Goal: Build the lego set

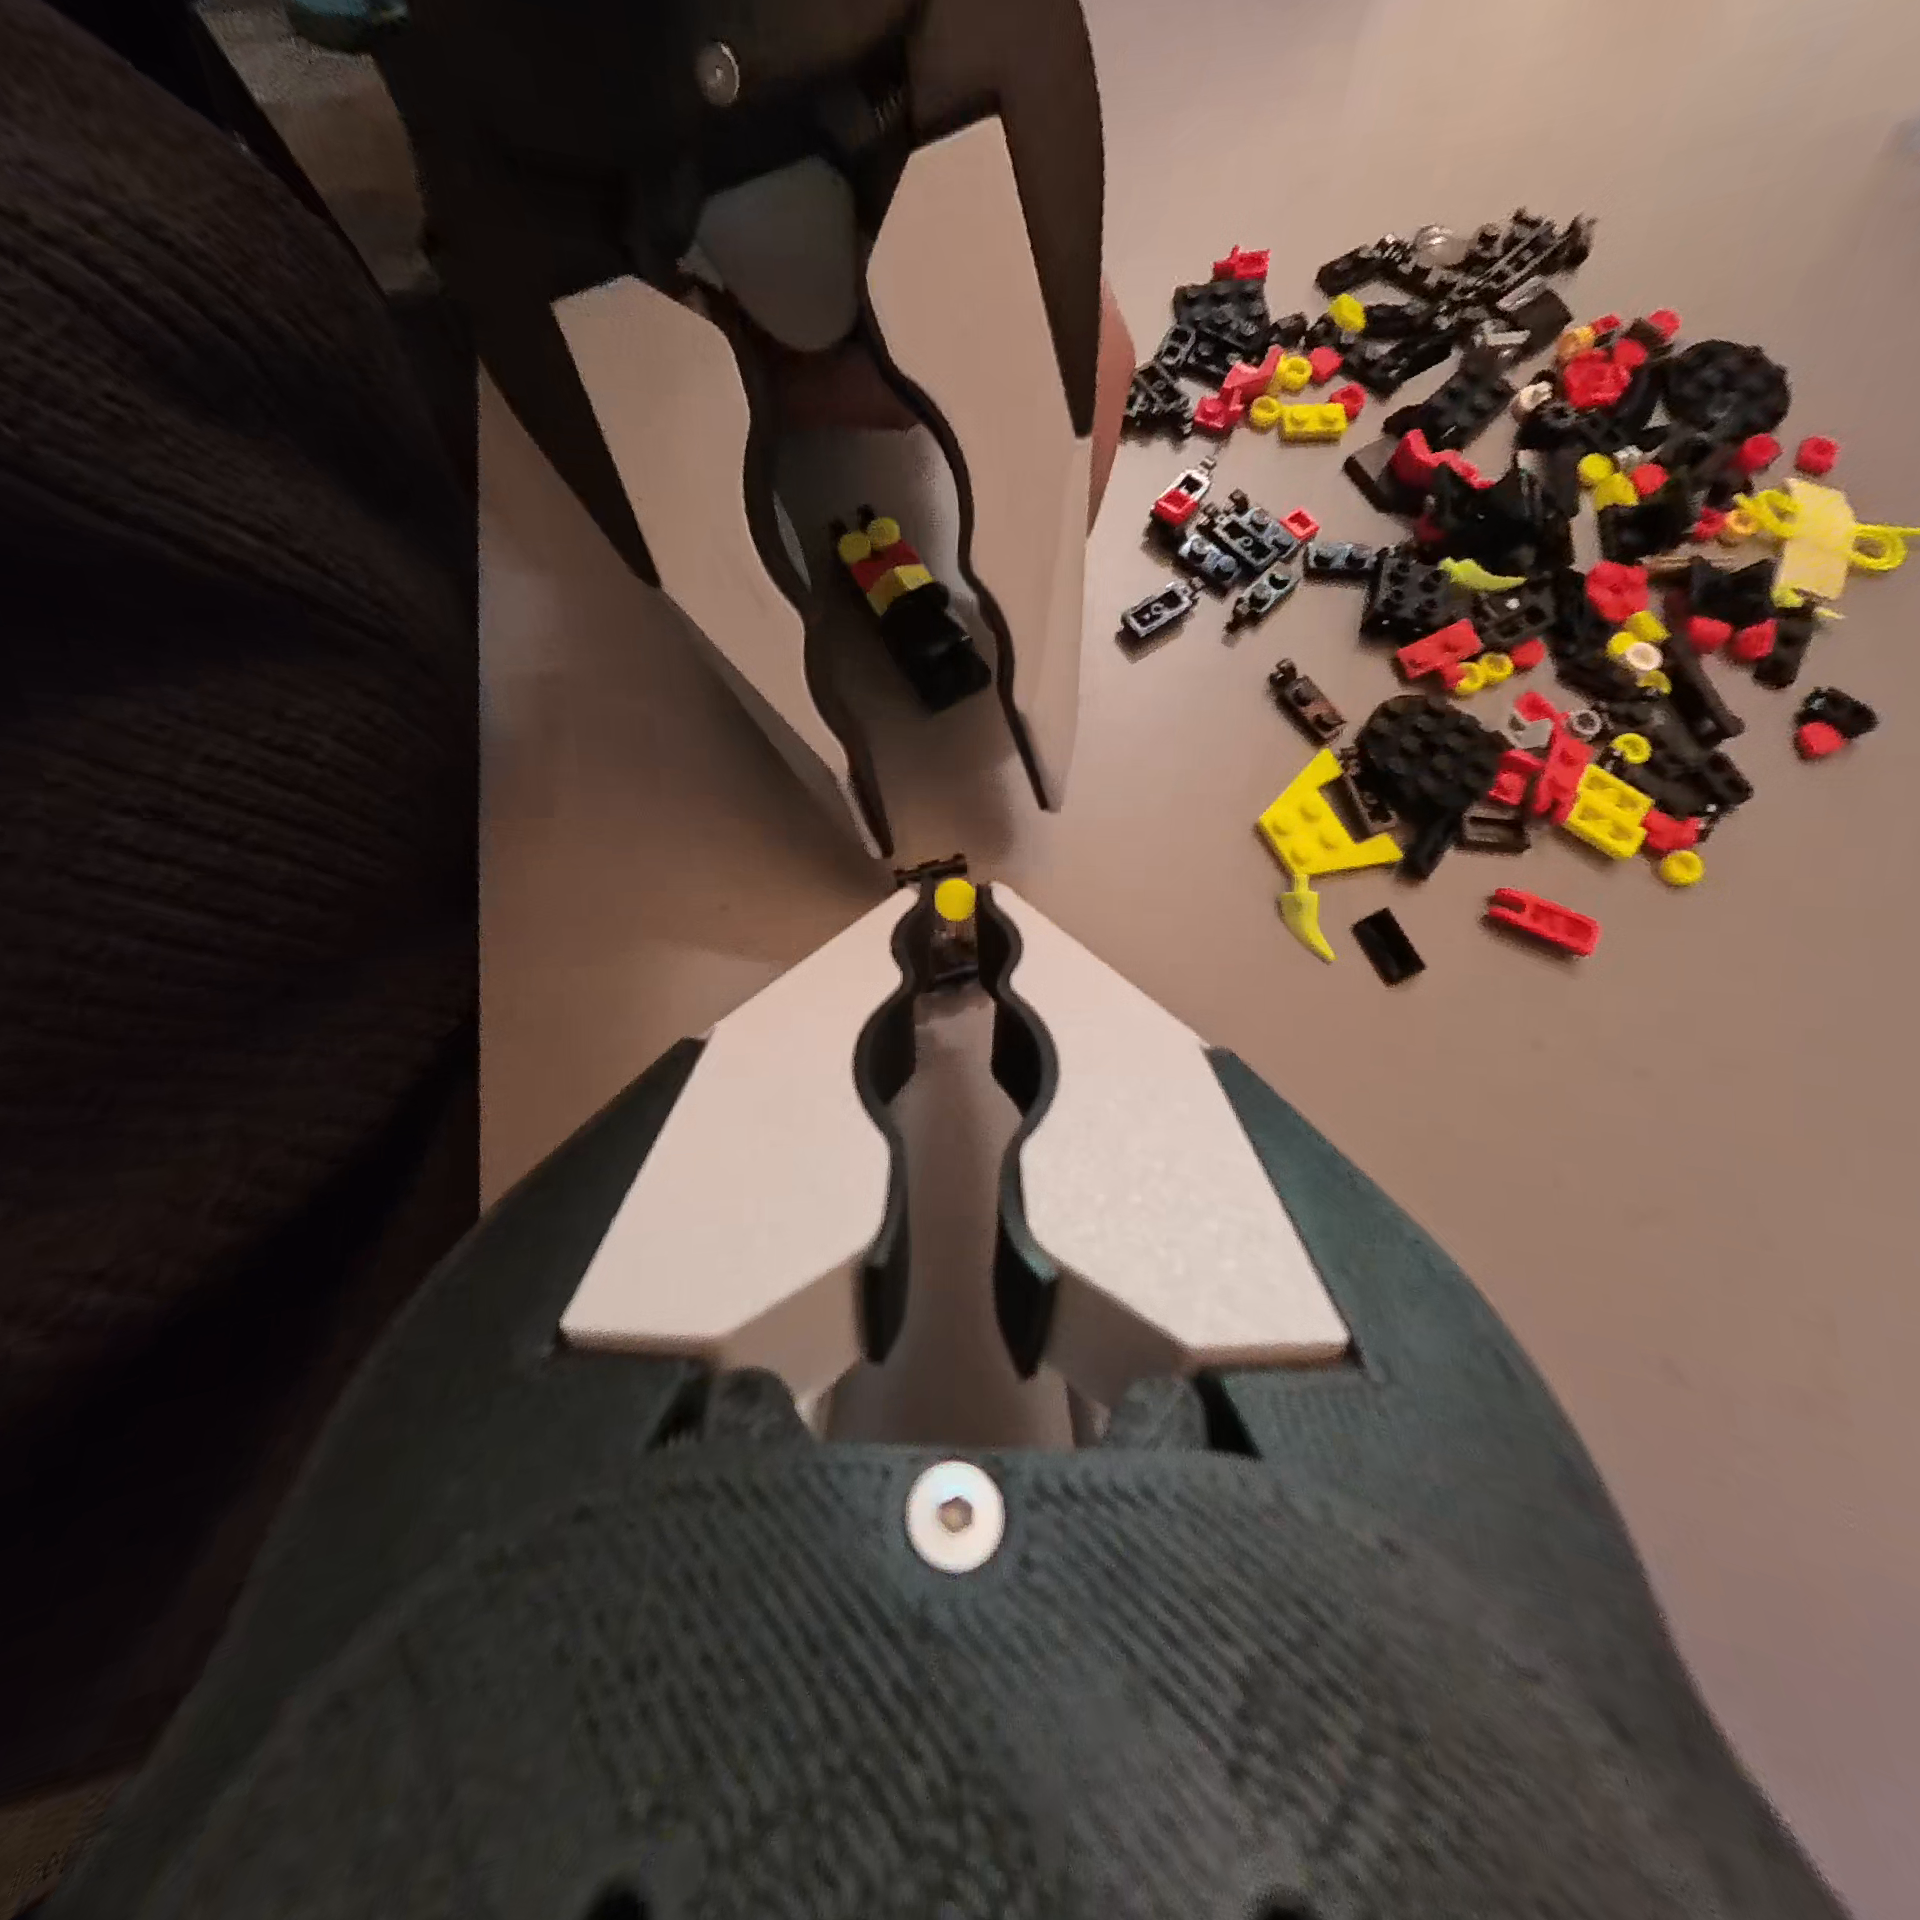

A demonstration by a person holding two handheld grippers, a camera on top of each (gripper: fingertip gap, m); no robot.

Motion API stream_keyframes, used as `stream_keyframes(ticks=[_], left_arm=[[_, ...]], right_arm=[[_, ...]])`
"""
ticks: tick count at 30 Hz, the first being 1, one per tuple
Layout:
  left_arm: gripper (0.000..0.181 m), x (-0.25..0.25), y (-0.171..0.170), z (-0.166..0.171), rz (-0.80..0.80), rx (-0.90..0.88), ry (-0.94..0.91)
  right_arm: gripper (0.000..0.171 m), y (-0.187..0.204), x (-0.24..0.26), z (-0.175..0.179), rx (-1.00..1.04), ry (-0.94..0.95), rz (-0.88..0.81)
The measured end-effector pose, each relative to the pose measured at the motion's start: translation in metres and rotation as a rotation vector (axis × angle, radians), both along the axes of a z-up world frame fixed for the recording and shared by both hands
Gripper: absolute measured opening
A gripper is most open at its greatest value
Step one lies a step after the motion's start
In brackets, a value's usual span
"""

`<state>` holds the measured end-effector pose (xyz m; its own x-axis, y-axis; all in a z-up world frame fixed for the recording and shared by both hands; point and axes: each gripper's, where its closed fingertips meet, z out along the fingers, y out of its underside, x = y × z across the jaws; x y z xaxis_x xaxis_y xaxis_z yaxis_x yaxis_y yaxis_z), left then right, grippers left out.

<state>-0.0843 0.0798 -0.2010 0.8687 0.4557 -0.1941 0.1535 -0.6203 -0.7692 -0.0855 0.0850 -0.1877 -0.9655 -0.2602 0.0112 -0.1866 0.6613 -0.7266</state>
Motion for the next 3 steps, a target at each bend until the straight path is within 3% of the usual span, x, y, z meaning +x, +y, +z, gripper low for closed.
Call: stream_keyframes(ticks=[3], left_arm=[[0.030,0.0000,0.0008,-0.0020,0.002,-0.009,-0.007]], right_arm=[[0.006,-0.0023,0.0004,-0.0068,0.026,-0.004,0.006]])
